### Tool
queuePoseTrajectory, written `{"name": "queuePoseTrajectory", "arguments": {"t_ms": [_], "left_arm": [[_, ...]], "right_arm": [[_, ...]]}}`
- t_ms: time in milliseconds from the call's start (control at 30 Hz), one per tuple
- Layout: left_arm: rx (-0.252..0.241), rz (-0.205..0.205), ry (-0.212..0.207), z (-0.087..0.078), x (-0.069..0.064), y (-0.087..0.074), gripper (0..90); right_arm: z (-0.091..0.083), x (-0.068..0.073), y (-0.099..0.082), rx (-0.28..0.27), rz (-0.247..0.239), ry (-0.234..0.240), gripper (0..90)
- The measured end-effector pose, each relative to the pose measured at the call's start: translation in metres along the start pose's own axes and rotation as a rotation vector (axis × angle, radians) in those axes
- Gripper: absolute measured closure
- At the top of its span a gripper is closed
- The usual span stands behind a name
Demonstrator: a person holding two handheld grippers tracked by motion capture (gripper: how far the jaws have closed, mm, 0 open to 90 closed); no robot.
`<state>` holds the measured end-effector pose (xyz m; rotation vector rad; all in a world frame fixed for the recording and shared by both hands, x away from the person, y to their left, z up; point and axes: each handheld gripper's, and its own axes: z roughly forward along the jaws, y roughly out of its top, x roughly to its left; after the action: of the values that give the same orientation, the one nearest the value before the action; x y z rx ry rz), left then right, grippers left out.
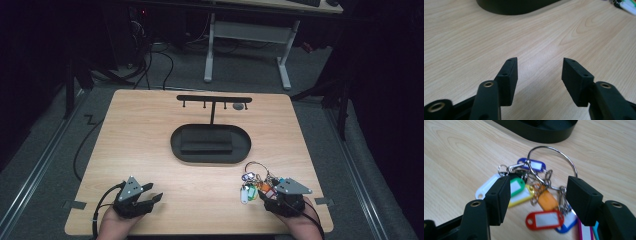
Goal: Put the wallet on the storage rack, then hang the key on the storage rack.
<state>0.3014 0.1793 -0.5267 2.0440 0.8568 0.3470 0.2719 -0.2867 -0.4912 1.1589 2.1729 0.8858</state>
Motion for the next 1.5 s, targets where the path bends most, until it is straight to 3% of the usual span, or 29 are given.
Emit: {"name": "queuePoseTrajectory", "arguments": {"t_ms": [167,333,500,667,833,1000,1067,1200,1367,1500], "left_arm": [[-0.01,-0.004,-0.034,-0.006,0.003,0.004,40.5],[-0.009,-0.004,-0.036,-0.004,0.007,0.004,36.0],[-0.02,-0.012,-0.034,-0.004,0.006,0.004,33.8],[-0.013,0.011,-0.036,-0.004,0.004,0.004,34.1],[0.0,0.015,-0.038,-0.003,0.004,0.003,34.0],[0.018,0.031,-0.053,-0.001,0.003,0.003,34.0],[0.019,0.034,-0.056,0.0,0.004,0.003,34.0],[0.014,0.039,-0.064,0.0,0.003,0.004,34.2],[0.03,0.051,-0.073,0.003,0.002,0.004,34.3],[0.035,0.056,-0.079,0.004,0.001,0.004,34.6]], "right_arm": [[0.015,0.006,0.022,0.077,-0.017,0.012,36.3],[0.03,0.009,0.039,0.121,0.014,0.045,36.8],[0.041,0.012,0.052,0.176,-0.018,0.076,34.1],[0.053,0.012,0.064,0.258,-0.053,0.105,33.2],[0.061,0.01,0.076,0.347,-0.12,0.096,40.8],[0.073,0.003,0.085,0.435,-0.12,0.111,45.3],[0.077,0.001,0.088,0.466,-0.111,0.12,52.5],[0.085,-0.001,0.093,0.519,-0.115,0.136,53.7],[0.096,-0.004,0.096,0.576,-0.086,0.151,59.1],[0.102,-0.005,0.097,0.622,-0.051,0.137,64.0]]}}
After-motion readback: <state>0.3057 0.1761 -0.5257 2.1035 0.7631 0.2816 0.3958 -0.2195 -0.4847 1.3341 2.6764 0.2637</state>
